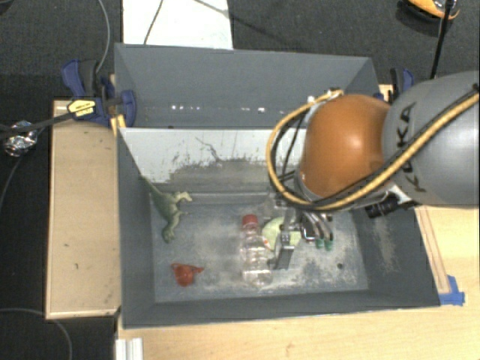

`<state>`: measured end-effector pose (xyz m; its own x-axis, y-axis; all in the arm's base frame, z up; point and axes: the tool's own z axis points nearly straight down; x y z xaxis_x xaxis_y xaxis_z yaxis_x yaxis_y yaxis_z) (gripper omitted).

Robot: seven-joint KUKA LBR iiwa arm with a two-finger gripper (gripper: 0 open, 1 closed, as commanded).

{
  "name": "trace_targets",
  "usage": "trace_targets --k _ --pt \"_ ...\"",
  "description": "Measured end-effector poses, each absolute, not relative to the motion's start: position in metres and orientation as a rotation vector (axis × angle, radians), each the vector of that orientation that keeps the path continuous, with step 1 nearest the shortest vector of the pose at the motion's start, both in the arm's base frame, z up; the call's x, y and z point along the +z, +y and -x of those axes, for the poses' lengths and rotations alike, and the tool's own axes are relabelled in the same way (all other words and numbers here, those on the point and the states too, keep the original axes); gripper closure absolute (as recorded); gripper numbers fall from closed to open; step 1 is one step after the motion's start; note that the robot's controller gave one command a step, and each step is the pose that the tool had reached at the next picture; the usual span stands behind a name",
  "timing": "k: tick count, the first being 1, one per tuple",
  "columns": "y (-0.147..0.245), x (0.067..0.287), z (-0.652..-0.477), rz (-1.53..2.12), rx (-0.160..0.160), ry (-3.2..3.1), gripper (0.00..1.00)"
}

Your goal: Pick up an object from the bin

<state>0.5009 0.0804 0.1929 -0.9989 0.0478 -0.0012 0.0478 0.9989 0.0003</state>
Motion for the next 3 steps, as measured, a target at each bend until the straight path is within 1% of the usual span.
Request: trace_targets --k 1,2,3 --pt "0.074 0.162 -0.497 -0.219 0.005 3.129 0.00" --pt "0.057 0.151 -0.487 -0.145 0.001 3.140 0.00" --pt "0.054 0.130 -0.484 -0.288 0.005 3.122 0.00"
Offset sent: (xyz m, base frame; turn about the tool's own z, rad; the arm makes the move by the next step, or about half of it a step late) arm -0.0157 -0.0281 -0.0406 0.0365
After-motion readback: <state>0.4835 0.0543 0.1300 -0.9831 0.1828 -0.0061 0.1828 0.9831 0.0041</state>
